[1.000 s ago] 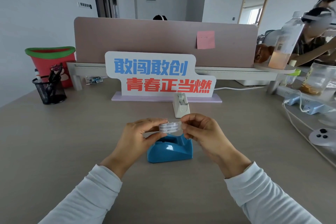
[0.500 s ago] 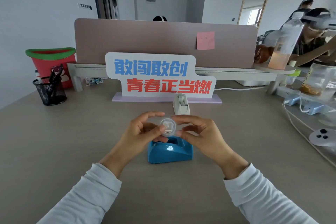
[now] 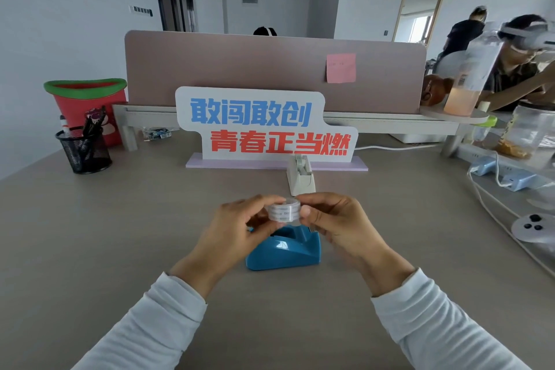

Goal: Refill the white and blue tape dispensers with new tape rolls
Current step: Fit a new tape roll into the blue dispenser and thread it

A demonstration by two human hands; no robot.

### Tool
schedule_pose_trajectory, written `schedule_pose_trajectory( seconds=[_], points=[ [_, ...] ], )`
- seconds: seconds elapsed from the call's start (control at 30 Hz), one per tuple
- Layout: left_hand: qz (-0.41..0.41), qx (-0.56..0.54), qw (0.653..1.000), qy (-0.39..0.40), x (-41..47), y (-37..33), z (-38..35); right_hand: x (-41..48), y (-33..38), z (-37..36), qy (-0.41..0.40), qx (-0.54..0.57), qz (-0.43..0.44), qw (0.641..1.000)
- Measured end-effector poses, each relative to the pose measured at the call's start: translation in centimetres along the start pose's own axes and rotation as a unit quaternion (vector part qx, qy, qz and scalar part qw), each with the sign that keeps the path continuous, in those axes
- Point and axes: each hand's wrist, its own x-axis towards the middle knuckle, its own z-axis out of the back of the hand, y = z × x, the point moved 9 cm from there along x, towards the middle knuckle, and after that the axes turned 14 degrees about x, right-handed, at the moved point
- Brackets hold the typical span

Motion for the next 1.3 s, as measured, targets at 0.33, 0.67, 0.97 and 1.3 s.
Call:
schedule_pose_trajectory(
  seconds=[0.33, 0.67, 0.97, 1.3],
  points=[
    [-0.019, 0.008, 0.999, -0.041, 0.3, -0.3, 0.9, -0.2, -1.8, 0.5, -0.054, 0.063, -0.102, 0.991],
    [0.022, -0.033, 0.999, -0.015, 0.4, 0.4, 0.7, -0.1, -1.8, -0.3, -0.019, 0.036, -0.124, 0.991],
    [0.083, -0.002, 0.995, 0.053, 0.5, 2.3, -0.3, 0.2, -2.3, 0.4, -0.062, -0.059, -0.156, 0.984],
    [0.125, 0.058, 0.967, 0.212, 1.8, 4.0, -2.4, 1.2, -1.0, 0.1, -0.069, -0.444, -0.049, 0.892]
  ],
)
